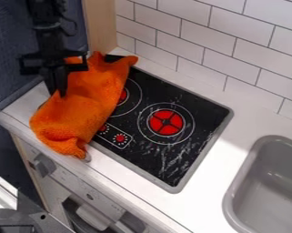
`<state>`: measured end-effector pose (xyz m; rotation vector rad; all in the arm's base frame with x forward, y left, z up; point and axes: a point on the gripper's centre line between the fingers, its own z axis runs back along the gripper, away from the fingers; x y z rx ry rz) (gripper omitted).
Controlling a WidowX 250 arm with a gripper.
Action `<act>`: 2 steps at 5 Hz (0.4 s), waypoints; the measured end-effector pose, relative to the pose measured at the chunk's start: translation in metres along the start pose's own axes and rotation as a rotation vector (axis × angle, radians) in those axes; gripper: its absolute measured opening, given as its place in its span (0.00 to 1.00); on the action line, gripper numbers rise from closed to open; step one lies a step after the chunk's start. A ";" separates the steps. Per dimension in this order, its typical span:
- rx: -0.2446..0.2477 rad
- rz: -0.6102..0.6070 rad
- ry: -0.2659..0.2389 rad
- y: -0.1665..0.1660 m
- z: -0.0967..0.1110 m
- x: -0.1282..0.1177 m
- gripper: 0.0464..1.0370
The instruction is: Move the cloth from top left to bottom right
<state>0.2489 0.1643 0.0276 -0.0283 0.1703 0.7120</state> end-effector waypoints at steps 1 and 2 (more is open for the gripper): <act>0.016 -0.059 -0.018 -0.030 0.009 -0.013 0.01; 0.030 -0.112 0.001 -0.056 0.004 -0.030 0.01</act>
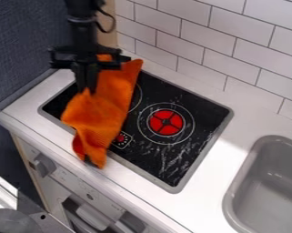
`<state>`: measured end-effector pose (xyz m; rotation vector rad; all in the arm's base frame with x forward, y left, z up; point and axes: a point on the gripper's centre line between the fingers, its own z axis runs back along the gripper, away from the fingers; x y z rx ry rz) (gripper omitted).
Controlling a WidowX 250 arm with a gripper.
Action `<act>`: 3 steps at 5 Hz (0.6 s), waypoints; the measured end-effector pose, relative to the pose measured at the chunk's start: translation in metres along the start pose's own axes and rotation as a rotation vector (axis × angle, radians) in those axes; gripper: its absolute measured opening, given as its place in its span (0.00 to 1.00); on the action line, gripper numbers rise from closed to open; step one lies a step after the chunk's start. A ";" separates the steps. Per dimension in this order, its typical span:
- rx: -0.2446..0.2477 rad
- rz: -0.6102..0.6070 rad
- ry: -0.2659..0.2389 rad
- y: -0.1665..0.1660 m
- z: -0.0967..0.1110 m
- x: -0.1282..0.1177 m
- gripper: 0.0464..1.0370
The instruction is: Move the cloth from top left to bottom right
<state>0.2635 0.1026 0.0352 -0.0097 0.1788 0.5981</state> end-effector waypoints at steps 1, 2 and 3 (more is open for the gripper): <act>0.007 -0.047 0.018 -0.023 -0.009 -0.014 0.01; 0.024 -0.089 0.016 -0.044 -0.014 -0.025 0.01; 0.047 -0.153 0.009 -0.068 -0.015 -0.037 0.01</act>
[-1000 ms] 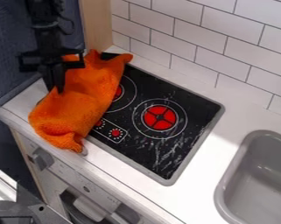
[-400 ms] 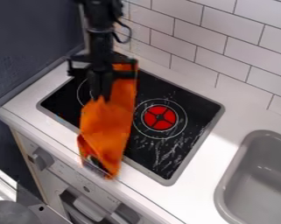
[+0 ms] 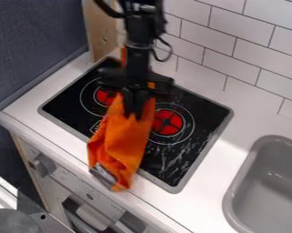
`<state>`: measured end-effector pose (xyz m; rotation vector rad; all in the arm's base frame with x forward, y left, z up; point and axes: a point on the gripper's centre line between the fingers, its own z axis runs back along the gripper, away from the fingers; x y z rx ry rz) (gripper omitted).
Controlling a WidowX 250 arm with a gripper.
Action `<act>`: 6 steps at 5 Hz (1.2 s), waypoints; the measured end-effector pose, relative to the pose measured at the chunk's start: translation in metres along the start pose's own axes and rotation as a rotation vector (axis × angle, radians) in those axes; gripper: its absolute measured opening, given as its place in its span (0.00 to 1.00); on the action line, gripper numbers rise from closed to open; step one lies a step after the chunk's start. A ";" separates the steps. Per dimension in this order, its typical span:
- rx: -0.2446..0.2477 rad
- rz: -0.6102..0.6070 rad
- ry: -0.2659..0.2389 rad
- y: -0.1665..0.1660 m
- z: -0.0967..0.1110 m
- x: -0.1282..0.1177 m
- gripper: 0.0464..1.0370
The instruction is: Move the cloth from top left to bottom right
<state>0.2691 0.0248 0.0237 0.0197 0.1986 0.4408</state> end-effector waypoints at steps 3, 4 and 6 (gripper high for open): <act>-0.043 -0.076 0.047 -0.042 -0.034 -0.015 0.02; -0.048 -0.073 0.043 -0.050 -0.036 -0.018 0.16; -0.158 -0.098 -0.047 -0.064 0.023 -0.038 0.73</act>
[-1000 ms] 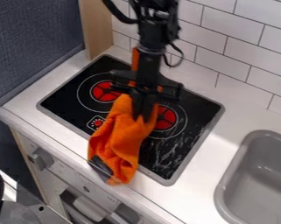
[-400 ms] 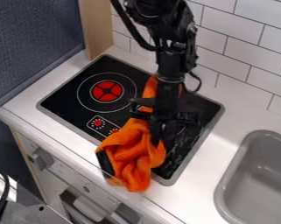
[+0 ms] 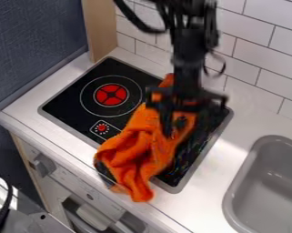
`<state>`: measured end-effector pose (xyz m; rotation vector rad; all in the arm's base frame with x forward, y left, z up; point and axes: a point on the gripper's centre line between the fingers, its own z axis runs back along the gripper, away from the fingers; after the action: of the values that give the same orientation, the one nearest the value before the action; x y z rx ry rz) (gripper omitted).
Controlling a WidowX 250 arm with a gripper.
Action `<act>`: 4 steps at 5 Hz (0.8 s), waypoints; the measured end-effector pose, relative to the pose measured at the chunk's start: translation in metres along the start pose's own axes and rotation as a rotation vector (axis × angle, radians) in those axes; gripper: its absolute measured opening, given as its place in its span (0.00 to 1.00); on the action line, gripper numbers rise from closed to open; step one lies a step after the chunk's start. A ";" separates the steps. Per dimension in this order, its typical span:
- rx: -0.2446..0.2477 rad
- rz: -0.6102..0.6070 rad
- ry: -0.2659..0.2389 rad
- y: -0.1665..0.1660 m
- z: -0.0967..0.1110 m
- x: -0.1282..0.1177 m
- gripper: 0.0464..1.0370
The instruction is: Move the cloth from top left to bottom right
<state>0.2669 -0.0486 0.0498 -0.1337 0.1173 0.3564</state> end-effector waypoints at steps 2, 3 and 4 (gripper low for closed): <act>-0.131 -0.022 -0.015 -0.009 0.048 -0.004 0.96; -0.087 0.022 -0.039 0.005 0.058 -0.001 0.96; -0.071 0.056 -0.064 0.026 0.057 0.007 0.96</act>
<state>0.2696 -0.0135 0.1017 -0.1897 0.0448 0.4203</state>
